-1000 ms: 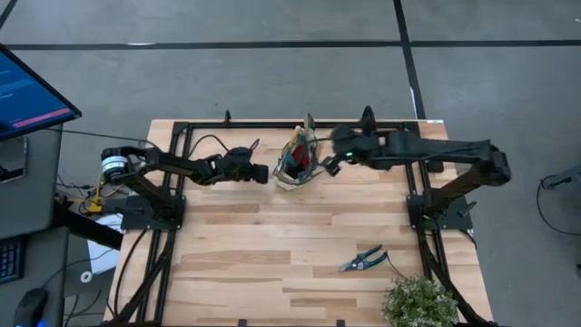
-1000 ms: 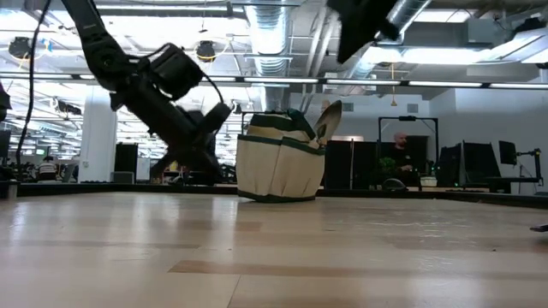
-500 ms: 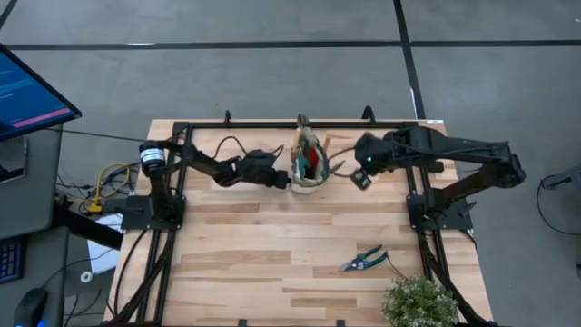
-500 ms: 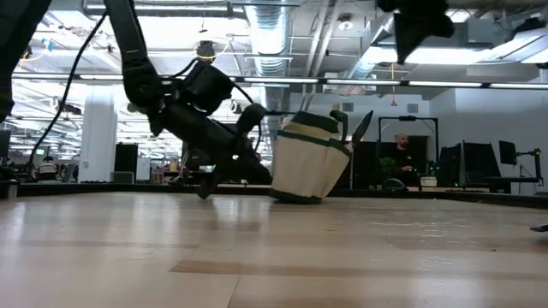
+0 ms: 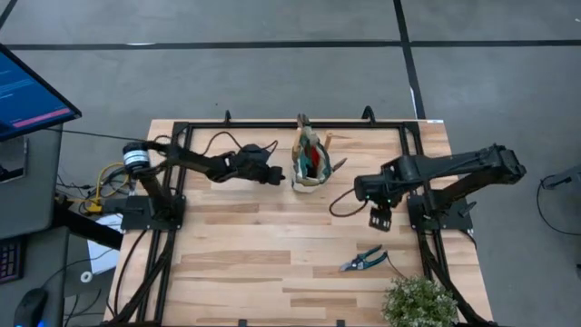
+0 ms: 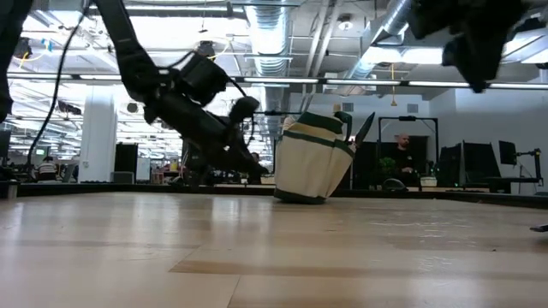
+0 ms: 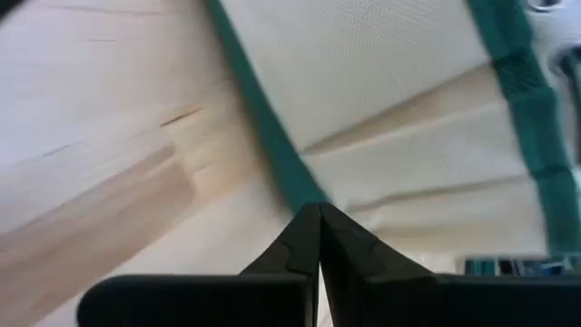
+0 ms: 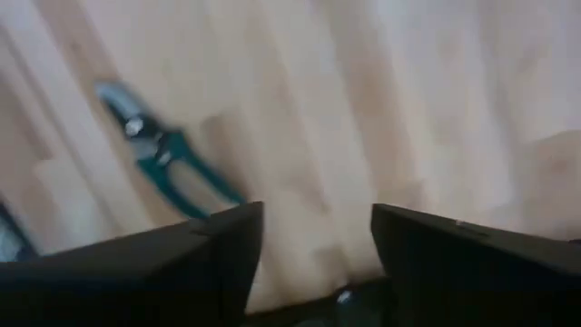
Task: Pick & Place Garden tools in Gardening bag
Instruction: Adjust the gardening bag, then put the green shear scissor into the gardening bag
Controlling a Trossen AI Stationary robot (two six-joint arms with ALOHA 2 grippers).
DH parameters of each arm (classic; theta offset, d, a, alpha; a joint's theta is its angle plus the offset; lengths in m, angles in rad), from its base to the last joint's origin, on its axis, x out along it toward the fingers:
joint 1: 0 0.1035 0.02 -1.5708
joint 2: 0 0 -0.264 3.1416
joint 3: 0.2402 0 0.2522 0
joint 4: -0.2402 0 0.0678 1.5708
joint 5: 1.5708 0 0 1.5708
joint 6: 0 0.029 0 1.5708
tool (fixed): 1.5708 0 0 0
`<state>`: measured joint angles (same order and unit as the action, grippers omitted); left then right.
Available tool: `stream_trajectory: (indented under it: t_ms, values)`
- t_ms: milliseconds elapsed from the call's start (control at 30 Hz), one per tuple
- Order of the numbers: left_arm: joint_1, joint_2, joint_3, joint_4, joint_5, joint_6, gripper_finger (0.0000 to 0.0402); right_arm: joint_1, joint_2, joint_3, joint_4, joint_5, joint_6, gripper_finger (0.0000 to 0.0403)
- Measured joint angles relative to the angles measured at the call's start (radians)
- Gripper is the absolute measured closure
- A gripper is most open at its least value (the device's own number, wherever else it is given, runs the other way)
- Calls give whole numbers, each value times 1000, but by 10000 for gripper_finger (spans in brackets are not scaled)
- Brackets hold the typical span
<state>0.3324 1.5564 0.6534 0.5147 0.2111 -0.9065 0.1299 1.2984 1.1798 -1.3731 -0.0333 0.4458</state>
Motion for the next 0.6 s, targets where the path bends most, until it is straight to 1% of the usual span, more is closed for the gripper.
stream_trajectory:
  t_ms: [100,167,233,333,400,600]
  values:
    - [11,-94,-36,-61,0,26,396,35,-2,-40,3,-70,70,179]
    - [16,-165,-63,-106,0,46,396,63,-1,-66,2,-88,189,171]
    - [16,-236,-94,-141,-12,62,396,82,-2,-90,4,-113,382,171]
    - [16,-342,-149,-142,-25,63,396,110,-1,-121,15,-182,643,180]
    - [16,-413,-186,-144,-24,56,396,145,-1,-128,35,-208,790,187]
    - [15,-621,-263,-141,-21,32,396,288,-1,-128,152,-197,1166,191]
